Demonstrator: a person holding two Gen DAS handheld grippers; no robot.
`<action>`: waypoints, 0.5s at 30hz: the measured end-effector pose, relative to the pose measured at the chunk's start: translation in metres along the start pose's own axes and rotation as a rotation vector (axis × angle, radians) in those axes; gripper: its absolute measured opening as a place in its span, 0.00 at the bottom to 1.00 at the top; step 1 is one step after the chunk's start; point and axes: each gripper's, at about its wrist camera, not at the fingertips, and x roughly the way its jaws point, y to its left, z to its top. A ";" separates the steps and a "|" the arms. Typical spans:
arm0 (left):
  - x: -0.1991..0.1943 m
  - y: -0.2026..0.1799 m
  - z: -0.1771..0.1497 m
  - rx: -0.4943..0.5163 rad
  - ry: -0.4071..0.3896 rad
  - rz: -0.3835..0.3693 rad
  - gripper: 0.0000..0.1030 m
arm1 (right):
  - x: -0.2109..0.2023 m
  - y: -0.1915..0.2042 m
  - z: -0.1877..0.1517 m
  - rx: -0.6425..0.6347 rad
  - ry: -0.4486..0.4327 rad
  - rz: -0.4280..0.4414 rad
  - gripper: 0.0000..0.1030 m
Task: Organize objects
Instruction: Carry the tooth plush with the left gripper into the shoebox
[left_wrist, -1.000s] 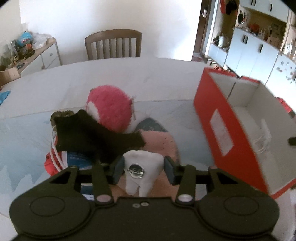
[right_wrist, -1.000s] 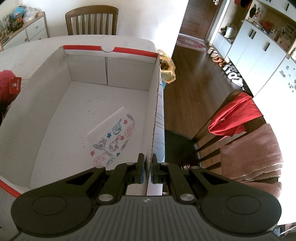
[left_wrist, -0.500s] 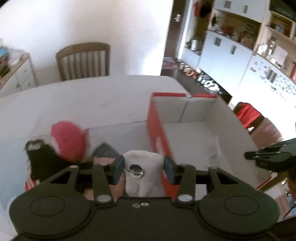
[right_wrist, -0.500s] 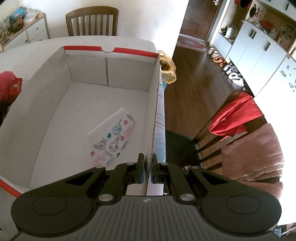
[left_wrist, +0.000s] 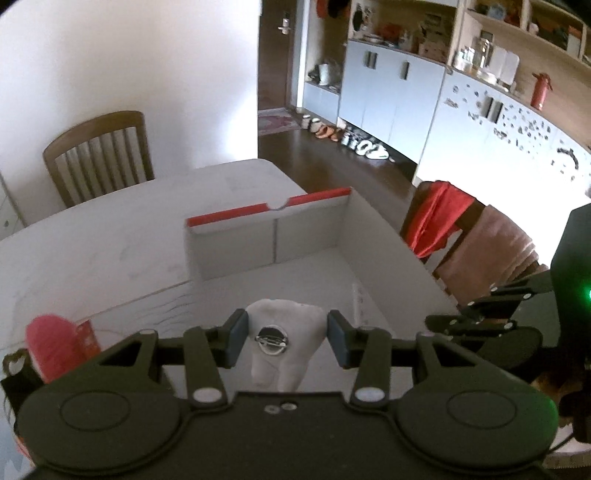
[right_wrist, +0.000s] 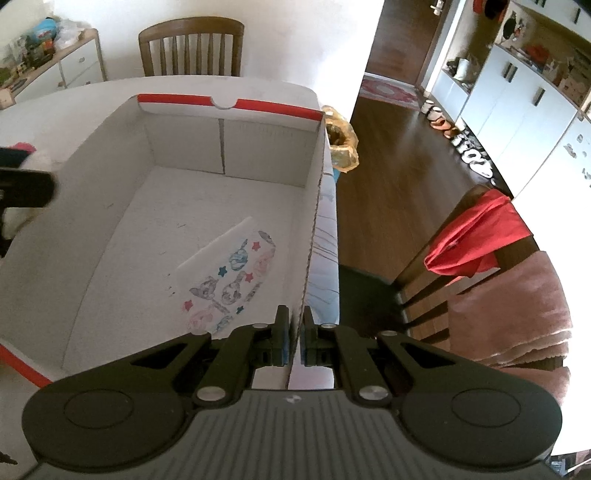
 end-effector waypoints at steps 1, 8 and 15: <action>0.004 -0.003 0.001 0.006 0.005 -0.001 0.43 | 0.000 0.000 0.000 -0.002 0.000 0.001 0.05; 0.032 -0.022 0.011 0.060 0.049 0.003 0.43 | 0.001 -0.002 -0.002 -0.011 -0.005 0.021 0.05; 0.069 -0.029 0.017 0.079 0.119 0.027 0.43 | 0.001 -0.003 -0.003 -0.030 -0.008 0.041 0.05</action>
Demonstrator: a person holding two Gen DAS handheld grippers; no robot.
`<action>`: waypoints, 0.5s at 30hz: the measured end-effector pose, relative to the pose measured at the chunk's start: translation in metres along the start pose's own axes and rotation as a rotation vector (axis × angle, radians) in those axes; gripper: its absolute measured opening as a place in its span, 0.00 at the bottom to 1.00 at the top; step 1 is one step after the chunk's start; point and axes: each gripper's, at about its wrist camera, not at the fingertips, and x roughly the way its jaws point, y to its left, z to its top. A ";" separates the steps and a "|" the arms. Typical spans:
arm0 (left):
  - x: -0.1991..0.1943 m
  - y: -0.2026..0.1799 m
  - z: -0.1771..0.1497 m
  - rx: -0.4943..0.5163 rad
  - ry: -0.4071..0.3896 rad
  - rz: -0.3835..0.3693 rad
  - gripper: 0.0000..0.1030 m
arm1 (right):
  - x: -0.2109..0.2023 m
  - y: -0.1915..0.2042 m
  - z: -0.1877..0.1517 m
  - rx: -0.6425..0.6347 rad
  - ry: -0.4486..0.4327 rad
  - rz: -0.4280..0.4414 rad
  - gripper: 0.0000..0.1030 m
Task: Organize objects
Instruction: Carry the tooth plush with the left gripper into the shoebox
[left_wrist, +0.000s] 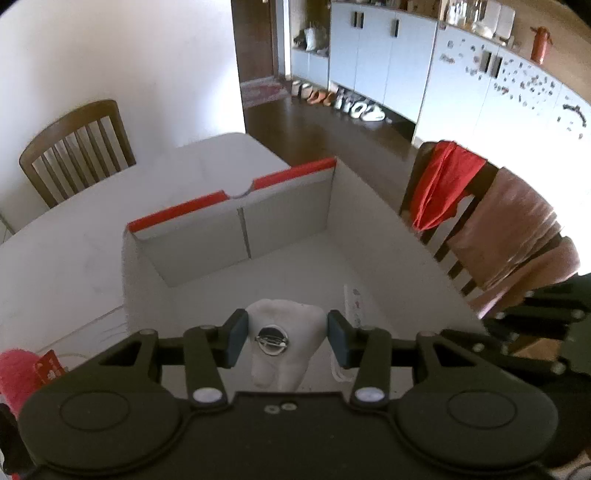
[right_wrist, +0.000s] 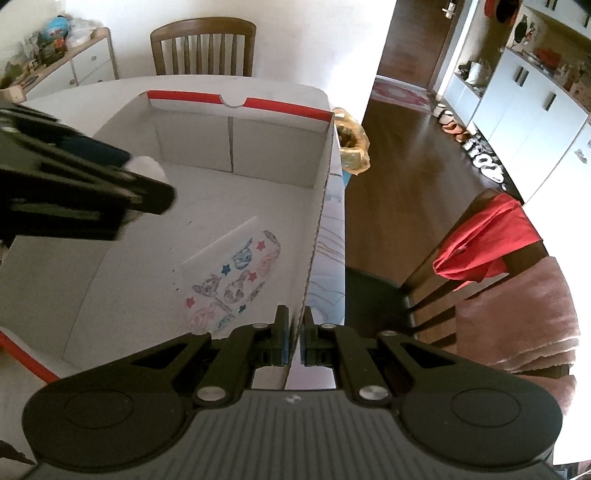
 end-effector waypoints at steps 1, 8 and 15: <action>0.005 0.000 0.001 0.001 0.010 0.003 0.43 | 0.000 0.000 0.000 -0.004 -0.001 0.001 0.05; 0.044 0.000 0.008 -0.024 0.095 0.036 0.43 | 0.001 -0.005 0.001 -0.015 0.004 0.022 0.05; 0.075 0.007 0.002 -0.055 0.185 0.048 0.44 | 0.003 -0.008 0.003 -0.030 0.008 0.035 0.06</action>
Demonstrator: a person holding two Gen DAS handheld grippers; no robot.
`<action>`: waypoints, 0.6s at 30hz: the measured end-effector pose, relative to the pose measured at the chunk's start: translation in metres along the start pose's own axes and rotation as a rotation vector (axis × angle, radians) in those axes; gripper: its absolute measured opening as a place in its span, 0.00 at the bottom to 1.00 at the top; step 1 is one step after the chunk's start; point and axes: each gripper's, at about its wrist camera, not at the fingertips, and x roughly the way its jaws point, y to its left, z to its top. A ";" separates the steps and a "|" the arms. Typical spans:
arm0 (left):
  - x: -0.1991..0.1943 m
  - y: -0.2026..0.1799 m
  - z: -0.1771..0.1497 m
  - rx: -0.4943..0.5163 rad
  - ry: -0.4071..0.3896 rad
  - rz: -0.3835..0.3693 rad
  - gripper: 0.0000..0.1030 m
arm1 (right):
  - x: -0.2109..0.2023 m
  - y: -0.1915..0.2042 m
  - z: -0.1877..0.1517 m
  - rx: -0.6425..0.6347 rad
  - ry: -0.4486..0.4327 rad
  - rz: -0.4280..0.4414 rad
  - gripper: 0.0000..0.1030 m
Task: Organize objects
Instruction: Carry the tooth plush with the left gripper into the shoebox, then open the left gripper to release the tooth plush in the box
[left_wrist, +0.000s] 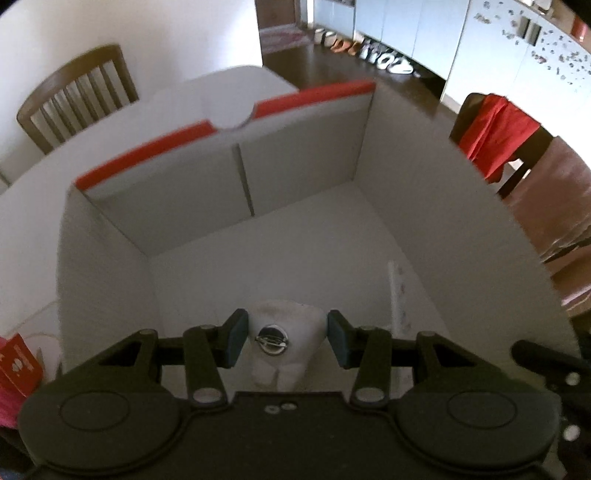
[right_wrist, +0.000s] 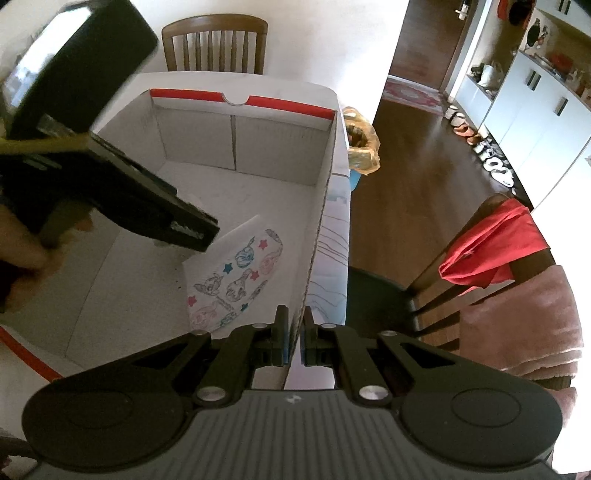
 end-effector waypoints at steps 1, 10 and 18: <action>0.003 0.001 0.000 -0.003 0.012 -0.003 0.44 | 0.001 -0.001 0.000 0.000 0.000 0.002 0.05; 0.010 0.005 -0.003 -0.005 0.038 -0.009 0.48 | 0.003 -0.004 0.002 0.001 0.005 0.014 0.05; -0.003 0.009 0.000 -0.035 0.016 -0.016 0.63 | 0.004 -0.006 0.003 0.006 0.006 0.016 0.05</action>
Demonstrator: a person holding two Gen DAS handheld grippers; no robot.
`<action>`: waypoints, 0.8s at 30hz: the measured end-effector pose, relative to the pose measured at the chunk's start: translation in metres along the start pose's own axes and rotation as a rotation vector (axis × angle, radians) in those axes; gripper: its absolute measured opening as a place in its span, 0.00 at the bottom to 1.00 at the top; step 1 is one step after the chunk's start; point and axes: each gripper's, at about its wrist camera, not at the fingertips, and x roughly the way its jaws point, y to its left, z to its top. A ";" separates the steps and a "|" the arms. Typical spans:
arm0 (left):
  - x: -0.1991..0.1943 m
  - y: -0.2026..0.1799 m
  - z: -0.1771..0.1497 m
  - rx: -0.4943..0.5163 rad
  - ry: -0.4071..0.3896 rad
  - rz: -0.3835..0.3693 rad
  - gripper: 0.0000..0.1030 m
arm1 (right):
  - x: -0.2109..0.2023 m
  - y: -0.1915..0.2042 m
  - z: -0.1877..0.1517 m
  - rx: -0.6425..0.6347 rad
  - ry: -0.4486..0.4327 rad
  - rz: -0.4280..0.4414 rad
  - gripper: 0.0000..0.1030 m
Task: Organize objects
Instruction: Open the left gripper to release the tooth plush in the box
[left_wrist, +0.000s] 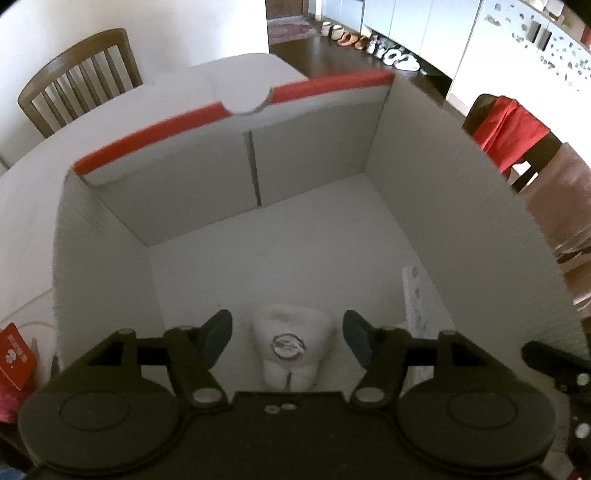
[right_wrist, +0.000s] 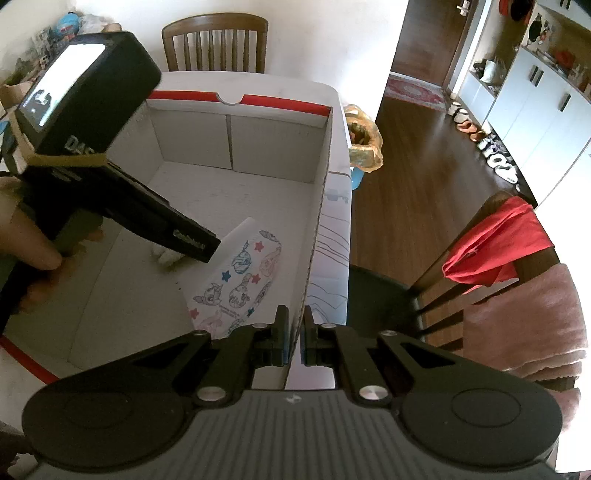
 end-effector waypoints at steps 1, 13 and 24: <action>-0.003 -0.001 0.002 0.000 -0.006 -0.003 0.63 | 0.000 0.000 0.000 0.000 0.000 -0.001 0.05; -0.066 0.003 -0.006 -0.023 -0.144 -0.028 0.69 | -0.001 0.001 0.001 0.005 0.005 -0.003 0.05; -0.116 0.029 -0.023 -0.099 -0.243 -0.042 0.84 | -0.002 0.002 0.002 -0.015 0.009 -0.001 0.05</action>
